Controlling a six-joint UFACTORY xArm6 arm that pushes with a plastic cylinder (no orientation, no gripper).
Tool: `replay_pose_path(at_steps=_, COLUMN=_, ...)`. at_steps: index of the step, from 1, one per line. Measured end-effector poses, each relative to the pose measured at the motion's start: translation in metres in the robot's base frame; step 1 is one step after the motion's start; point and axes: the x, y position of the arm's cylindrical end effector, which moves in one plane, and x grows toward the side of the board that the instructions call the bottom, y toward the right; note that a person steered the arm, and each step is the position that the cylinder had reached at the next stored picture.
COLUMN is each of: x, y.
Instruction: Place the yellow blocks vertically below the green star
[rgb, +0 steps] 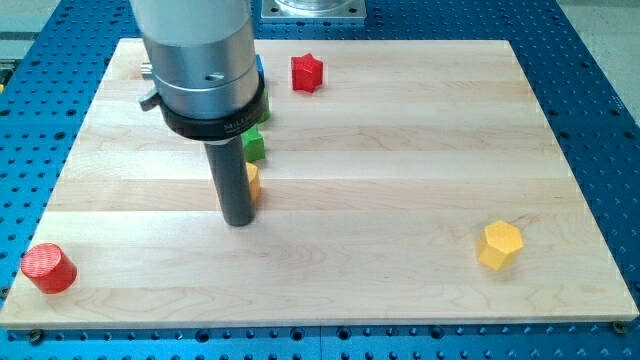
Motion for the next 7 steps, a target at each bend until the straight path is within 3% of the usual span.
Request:
replay_pose_path(at_steps=1, x=0.001, y=0.003)
replay_pose_path(at_steps=2, x=0.014, y=0.053)
replay_pose_path(at_steps=3, x=-0.005, y=0.138)
replay_pose_path(at_steps=5, x=-0.002, y=0.343)
replay_pose_path(at_steps=6, x=0.057, y=0.328)
replay_pose_path(at_steps=7, x=0.047, y=0.250)
